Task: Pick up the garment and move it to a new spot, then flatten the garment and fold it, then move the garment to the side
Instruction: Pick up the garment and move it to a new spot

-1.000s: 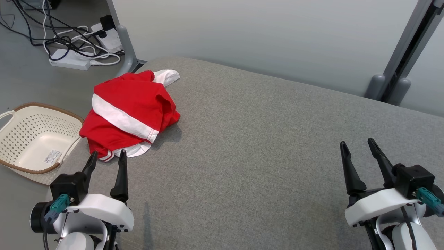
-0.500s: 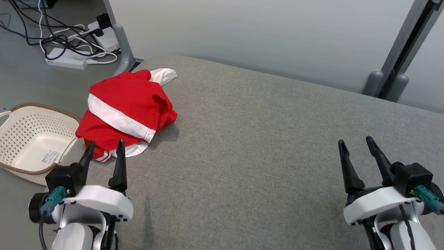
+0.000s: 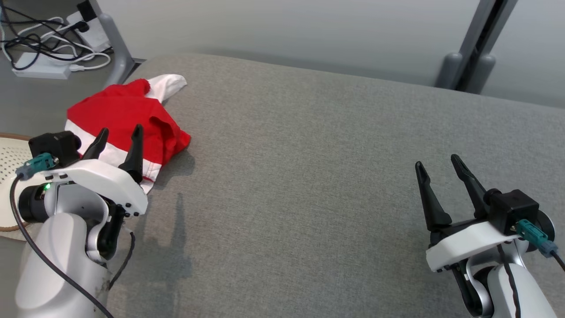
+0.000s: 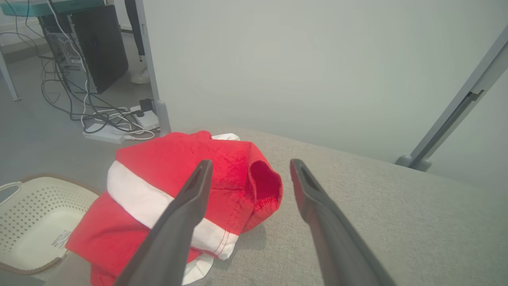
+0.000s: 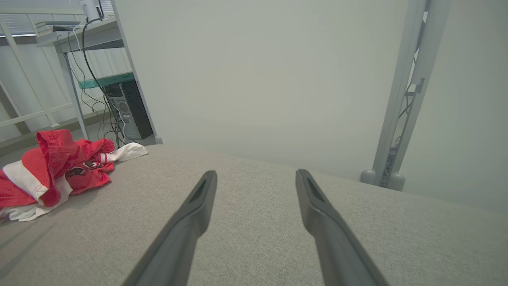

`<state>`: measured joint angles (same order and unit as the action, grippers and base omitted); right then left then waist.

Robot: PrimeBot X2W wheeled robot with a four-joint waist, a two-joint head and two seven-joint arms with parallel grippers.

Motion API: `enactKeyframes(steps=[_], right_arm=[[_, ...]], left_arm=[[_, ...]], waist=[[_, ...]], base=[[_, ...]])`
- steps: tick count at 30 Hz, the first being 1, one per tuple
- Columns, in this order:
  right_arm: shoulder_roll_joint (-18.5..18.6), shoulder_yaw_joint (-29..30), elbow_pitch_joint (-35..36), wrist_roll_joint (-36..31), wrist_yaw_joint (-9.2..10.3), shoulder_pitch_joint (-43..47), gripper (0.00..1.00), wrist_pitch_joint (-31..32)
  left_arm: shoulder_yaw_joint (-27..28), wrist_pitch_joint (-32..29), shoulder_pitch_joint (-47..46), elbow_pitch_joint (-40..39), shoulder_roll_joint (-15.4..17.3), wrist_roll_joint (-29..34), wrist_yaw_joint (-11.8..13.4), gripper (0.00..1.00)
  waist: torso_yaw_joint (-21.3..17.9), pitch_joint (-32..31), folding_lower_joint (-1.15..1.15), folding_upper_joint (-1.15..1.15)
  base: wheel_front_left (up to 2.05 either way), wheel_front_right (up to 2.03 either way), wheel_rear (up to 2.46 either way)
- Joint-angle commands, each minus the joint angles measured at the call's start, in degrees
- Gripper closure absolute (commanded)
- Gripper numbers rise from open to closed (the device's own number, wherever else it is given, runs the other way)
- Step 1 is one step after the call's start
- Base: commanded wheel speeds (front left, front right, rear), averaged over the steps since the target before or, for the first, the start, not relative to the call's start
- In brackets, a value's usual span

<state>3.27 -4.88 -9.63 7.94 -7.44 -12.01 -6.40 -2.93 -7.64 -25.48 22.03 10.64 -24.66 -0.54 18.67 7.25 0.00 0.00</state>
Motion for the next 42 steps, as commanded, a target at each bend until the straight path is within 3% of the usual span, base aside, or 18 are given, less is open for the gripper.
enactKeyframes(steps=[1, 9, 20, 21, 22, 24, 32, 36, 42], right_arm=[[0.4, -0.3, 0.4, 0.0, -0.08, -0.9, 0.00, 0.2], [1.6, -1.1, 0.8, -0.1, -0.08, -3.4, 0.00, 0.6], [1.7, -2.1, 1.2, 0.1, -0.07, -5.8, 0.00, 0.2], [1.6, -2.1, 1.1, 0.2, -0.07, -6.0, 0.00, 0.1], [1.6, -2.0, 0.9, 0.3, -0.07, -6.2, 0.00, -0.1], [1.6, -1.8, 0.7, 0.2, -0.07, -6.2, 0.00, -0.3], [1.3, -0.6, -0.5, 0.5, -0.06, -5.5, 0.00, -1.1], [1.0, -0.1, -1.4, 0.5, -0.06, -4.5, 0.00, -1.7], [0.4, 0.8, -1.9, 1.1, -0.06, -2.6, 0.00, -2.1]], left_arm=[[0.3, -0.6, -1.7, 1.7, 0.8, -0.6, -0.7, 0.00], [0.9, -4.8, -9.9, 15.3, 3.1, -3.0, -2.8, 0.00], [2.7, -1.5, -17.4, 30.0, 6.2, -4.0, -2.5, 0.00], [2.7, -0.8, -17.8, 31.0, 6.6, -3.9, -2.6, 0.16], [2.7, 0.7, -18.3, 31.6, 7.0, -3.5, -2.2, 0.96], [2.2, 2.3, -18.7, 33.3, 7.3, -2.7, -2.1, 1.00], [1.3, 12.0, -18.3, 33.3, 8.4, -0.6, -1.2, 1.00], [0.9, 17.2, -16.4, 30.1, 8.9, 0.4, -0.3, 1.00], [0.9, 20.4, -11.5, 19.6, 9.2, 1.3, 1.5, 1.00]], waist=[[-2.3, 2.3, 0.00, 0.00], [-7.3, 7.6, 0.00, 0.00], [-11.0, 12.3, 0.00, 0.00], [-11.2, 12.6, 0.00, 0.00], [-11.3, 12.7, 0.00, 0.00], [-11.4, 12.9, 0.00, 0.00], [-10.8, 11.5, 0.00, 0.00], [-9.9, 9.4, 0.00, 0.00], [-8.5, 6.0, 0.00, 0.00]], base=[[0.00, 0.00, 0.00], [0.00, 0.00, 0.00], [0.00, 0.00, 0.00], [0.00, 0.00, 0.00], [0.00, 0.00, 0.00], [0.00, 0.00, 0.00], [0.00, 0.00, 0.00], [0.00, 0.00, 0.00], [0.00, 0.00, 0.00]])
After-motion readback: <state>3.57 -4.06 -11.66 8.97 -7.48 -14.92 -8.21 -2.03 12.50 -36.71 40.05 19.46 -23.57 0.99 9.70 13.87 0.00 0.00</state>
